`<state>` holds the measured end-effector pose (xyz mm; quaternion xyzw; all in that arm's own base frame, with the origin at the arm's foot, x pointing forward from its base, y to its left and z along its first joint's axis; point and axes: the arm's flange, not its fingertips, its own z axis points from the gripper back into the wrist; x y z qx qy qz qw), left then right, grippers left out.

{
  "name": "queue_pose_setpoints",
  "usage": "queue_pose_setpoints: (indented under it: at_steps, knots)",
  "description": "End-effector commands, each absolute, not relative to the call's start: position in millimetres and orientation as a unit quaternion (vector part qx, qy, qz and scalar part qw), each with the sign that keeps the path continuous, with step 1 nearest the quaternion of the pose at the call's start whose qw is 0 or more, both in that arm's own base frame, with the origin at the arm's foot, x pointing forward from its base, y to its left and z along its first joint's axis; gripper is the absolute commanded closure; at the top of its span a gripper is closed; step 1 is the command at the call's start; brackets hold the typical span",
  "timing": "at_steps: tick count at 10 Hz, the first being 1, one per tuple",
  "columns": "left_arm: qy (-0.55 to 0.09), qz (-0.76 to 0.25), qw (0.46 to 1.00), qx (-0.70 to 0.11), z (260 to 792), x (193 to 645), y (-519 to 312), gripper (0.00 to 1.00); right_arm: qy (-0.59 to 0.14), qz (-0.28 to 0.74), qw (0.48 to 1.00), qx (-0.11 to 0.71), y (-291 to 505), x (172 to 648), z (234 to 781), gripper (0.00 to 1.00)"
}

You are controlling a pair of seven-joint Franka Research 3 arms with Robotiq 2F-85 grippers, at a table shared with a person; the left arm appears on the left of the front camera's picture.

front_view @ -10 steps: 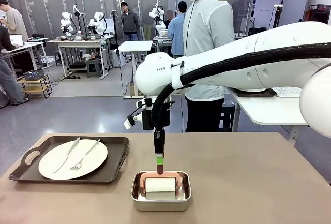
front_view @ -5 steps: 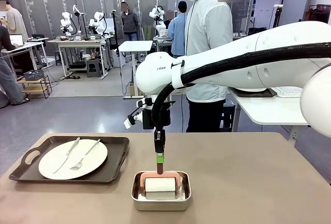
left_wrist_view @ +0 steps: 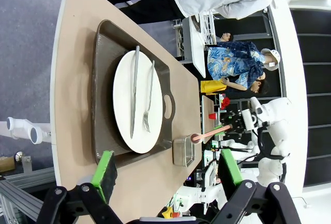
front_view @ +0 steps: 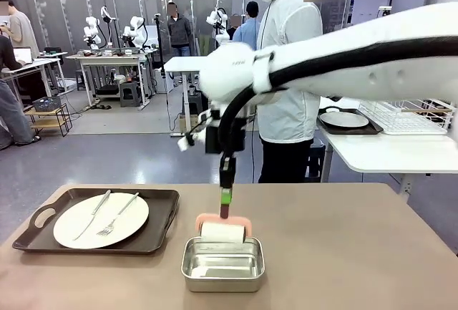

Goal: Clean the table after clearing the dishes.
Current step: When the left (or right) Handle tray is removed, use the left hand (or right hand) to clean the left (or right) side of the table with the Lint Roller.

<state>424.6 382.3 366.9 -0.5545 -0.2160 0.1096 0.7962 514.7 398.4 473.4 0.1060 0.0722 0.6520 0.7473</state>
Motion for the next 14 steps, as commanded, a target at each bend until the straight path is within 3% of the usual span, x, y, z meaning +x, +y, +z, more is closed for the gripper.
queue_pose_setpoints:
  at_steps: [1, 5, 9, 14]
  knots:
    - [-0.218, 0.107, 0.798, -0.552, 369.3, 421.8, 382.8, 0.0, 0.015, 0.574, 0.809, 0.123, 341.1, 492.1, 501.6, 0.98]
    - [-0.218, 0.107, 0.798, -0.552, 369.3, 421.8, 382.8, 0.0, -0.081, 0.337, 0.909, 0.231, 244.5, 486.1, 501.3, 0.98]
    - [-0.218, 0.107, 0.798, -0.552, 369.3, 421.8, 382.8, 0.0, -0.152, 0.19, 0.918, 0.313, 168.7, 489.4, 476.9, 0.98]
    - [-0.218, 0.107, 0.798, -0.552, 369.3, 421.8, 382.8, 0.0, -0.116, 0.203, 0.925, 0.3, 168.2, 500.8, 478.9, 0.98]
